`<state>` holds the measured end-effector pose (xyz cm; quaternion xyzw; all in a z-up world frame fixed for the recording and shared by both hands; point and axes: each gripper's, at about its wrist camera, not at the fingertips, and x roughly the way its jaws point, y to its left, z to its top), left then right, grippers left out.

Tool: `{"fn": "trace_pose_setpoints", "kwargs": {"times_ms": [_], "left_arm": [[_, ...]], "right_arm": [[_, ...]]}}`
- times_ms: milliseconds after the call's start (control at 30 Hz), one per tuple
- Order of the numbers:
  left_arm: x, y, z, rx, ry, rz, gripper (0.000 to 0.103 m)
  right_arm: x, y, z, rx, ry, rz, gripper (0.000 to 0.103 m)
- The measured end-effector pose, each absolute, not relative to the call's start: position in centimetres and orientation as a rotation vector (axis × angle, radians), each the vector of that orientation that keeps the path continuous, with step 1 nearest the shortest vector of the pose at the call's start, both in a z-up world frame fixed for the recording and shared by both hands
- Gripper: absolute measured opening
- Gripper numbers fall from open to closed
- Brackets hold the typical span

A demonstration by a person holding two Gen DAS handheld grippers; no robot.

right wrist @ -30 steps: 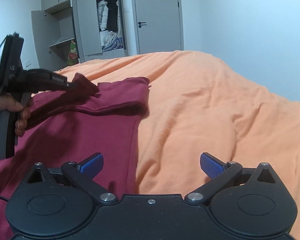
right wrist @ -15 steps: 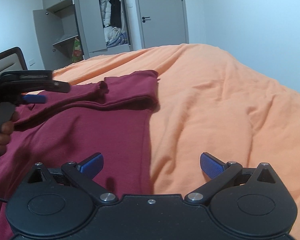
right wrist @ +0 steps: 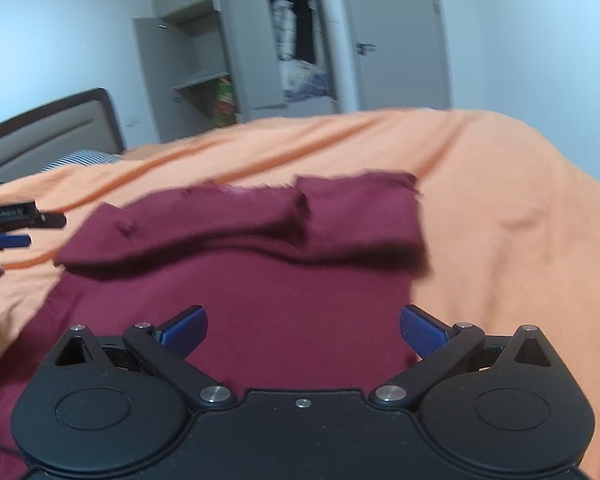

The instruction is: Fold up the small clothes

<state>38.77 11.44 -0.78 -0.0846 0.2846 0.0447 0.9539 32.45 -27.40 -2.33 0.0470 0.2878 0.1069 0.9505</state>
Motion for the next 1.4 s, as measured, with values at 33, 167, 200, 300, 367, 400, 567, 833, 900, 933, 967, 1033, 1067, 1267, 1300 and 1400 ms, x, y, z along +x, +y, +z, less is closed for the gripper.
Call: {"fn": "trace_pose_setpoints", "kwargs": {"times_ms": [33,167,200,300,367,400,567,833,900,933,967,1033,1067,1267,1300,1400], "left_arm": [[39.2,12.8,-0.7,-0.19,0.574,0.101,0.102],[41.9,17.0,-0.6,-0.272,0.587,0.09,0.102],[42.7,17.8,-0.9,-0.297,0.591,0.076,0.102],[44.9,19.6,-1.7,-0.372,0.618,0.055,0.102],[46.1,20.2,-2.4,-0.414,0.64,0.026,0.095],[46.6,20.3,-2.8,-0.429,0.656,0.012,0.093],[48.8,19.7,-4.4,-0.464,0.73,-0.057,0.052],[47.7,15.9,-1.3,-0.336,0.617,-0.047,0.006],[47.1,15.5,0.1,-0.333,0.564,-0.08,0.006],[47.1,15.3,0.4,-0.324,0.556,-0.092,0.006],[47.2,15.2,0.6,-0.317,0.563,-0.094,0.006],[47.6,15.3,0.1,-0.319,0.591,-0.089,0.007],[47.9,15.5,-0.4,-0.332,0.612,-0.088,0.008],[47.2,17.4,-2.5,-0.371,0.669,-0.054,0.053],[46.8,17.5,-2.6,-0.359,0.672,-0.056,0.059],[45.7,17.4,-3.2,-0.304,0.678,-0.094,0.073]], "right_arm": [[33.3,-27.2,-2.1,0.094,0.574,0.233,0.101],[37.4,-26.5,-1.6,0.124,0.561,0.266,0.094],[38.4,-26.4,-1.6,0.146,0.561,0.269,0.093],[41.6,-26.4,-2.0,0.217,0.583,0.268,0.085],[43.2,-26.5,-2.2,0.245,0.599,0.259,0.077],[43.9,-26.5,-2.2,0.255,0.602,0.252,0.076],[46.1,-26.3,-2.9,0.286,0.631,0.251,0.036],[44.2,-25.3,-1.0,0.128,0.491,0.243,0.002],[43.7,-25.3,-0.4,0.087,0.435,0.205,0.002],[43.6,-25.4,-0.4,0.08,0.425,0.189,0.002],[43.7,-25.5,-0.5,0.086,0.431,0.186,0.002],[44.1,-25.7,-1.0,0.105,0.466,0.189,0.002],[44.3,-25.8,-1.3,0.108,0.482,0.191,0.002],[44.1,-25.9,-2.8,0.111,0.543,0.181,0.014],[44.0,-25.8,-3.0,0.116,0.546,0.179,0.016],[43.8,-25.9,-3.3,0.135,0.548,0.179,0.026]]}}
